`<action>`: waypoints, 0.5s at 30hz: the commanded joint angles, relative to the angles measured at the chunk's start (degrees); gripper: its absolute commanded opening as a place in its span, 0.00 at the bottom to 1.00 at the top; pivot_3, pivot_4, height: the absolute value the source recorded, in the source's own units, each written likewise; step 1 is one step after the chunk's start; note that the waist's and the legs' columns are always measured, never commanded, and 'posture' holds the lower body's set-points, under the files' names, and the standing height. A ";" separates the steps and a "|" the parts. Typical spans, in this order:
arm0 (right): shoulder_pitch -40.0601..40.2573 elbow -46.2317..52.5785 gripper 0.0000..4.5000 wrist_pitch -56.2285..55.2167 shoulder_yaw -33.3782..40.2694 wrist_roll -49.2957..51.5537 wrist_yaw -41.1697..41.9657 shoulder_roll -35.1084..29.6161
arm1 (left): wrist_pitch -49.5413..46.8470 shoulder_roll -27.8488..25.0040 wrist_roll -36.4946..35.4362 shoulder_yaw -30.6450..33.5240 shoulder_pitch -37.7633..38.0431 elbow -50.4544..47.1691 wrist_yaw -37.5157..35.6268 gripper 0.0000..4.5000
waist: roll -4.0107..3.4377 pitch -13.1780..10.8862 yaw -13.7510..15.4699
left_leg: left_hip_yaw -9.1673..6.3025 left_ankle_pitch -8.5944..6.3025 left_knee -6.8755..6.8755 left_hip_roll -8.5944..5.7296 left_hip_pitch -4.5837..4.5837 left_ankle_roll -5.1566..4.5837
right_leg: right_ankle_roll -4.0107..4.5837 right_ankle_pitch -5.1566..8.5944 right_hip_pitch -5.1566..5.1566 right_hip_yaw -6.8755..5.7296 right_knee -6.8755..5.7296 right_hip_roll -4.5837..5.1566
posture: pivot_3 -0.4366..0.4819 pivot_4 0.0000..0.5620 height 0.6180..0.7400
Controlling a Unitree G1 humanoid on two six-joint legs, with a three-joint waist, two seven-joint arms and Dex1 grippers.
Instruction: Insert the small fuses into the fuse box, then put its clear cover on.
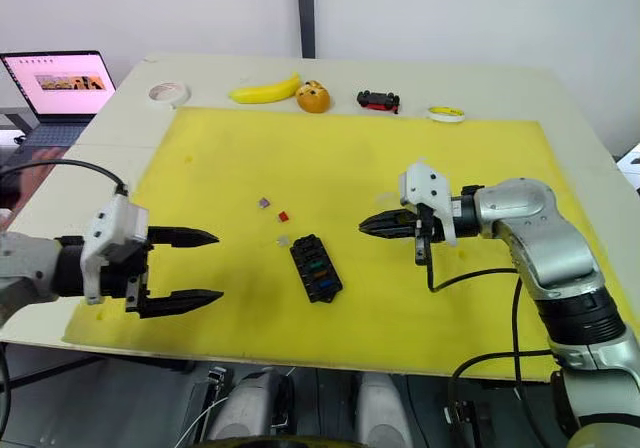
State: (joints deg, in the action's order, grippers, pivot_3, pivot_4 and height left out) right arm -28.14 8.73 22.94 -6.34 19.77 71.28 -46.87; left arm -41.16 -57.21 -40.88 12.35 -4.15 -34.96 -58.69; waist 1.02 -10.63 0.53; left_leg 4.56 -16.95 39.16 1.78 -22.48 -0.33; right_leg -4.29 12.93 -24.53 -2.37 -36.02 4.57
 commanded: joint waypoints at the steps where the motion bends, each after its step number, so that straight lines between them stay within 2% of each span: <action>1: 1.43 -0.38 0.00 -4.32 -2.29 -3.68 -1.23 1.00 | -1.59 2.60 3.33 -7.16 -3.43 -1.19 5.50 0.81 | 0.00 0.00 0.19 | -0.01 0.00 0.00 -0.03 -0.01 0.00 | -0.04 -0.02 0.01 0.00 0.02 0.01 | 0.48 0.27 0.98; 5: 3.71 1.30 0.00 -4.22 -4.35 -4.67 -3.67 3.35 | -2.03 5.38 10.32 -18.52 -7.59 0.05 8.61 0.36 | 0.01 -0.01 0.14 | 0.00 -0.01 0.01 -0.07 -0.04 -0.01 | -0.11 -0.06 0.00 0.03 0.01 0.00 | 0.48 0.27 0.98; 8: 4.43 1.94 0.00 -4.48 -5.89 -6.41 -4.93 4.16 | -2.29 7.49 12.98 -23.51 -10.93 2.02 9.03 0.01 | 0.01 0.00 0.09 | -0.01 0.00 0.01 -0.07 -0.02 0.00 | -0.11 -0.06 0.00 0.03 -0.01 -0.03 | 0.48 0.27 0.98; 15: 5.64 3.73 0.00 -4.38 -8.82 -9.21 -6.24 4.86 | 0.17 11.29 18.37 -29.85 -17.15 7.75 7.57 0.01 | 0.01 -0.01 0.13 | -0.01 0.00 0.01 -0.07 -0.02 0.00 | -0.11 -0.06 -0.01 0.02 0.00 -0.05 | 0.48 0.27 0.98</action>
State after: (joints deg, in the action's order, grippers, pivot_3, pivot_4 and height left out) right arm -22.41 9.98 18.46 -15.30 10.67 65.47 -42.26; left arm -42.83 -46.45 -23.99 -17.10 -20.10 -27.04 -50.70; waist 1.03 -10.63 0.66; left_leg 4.55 -16.96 39.17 1.71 -22.51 -0.33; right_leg -4.40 12.87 -24.54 -2.35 -36.01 4.52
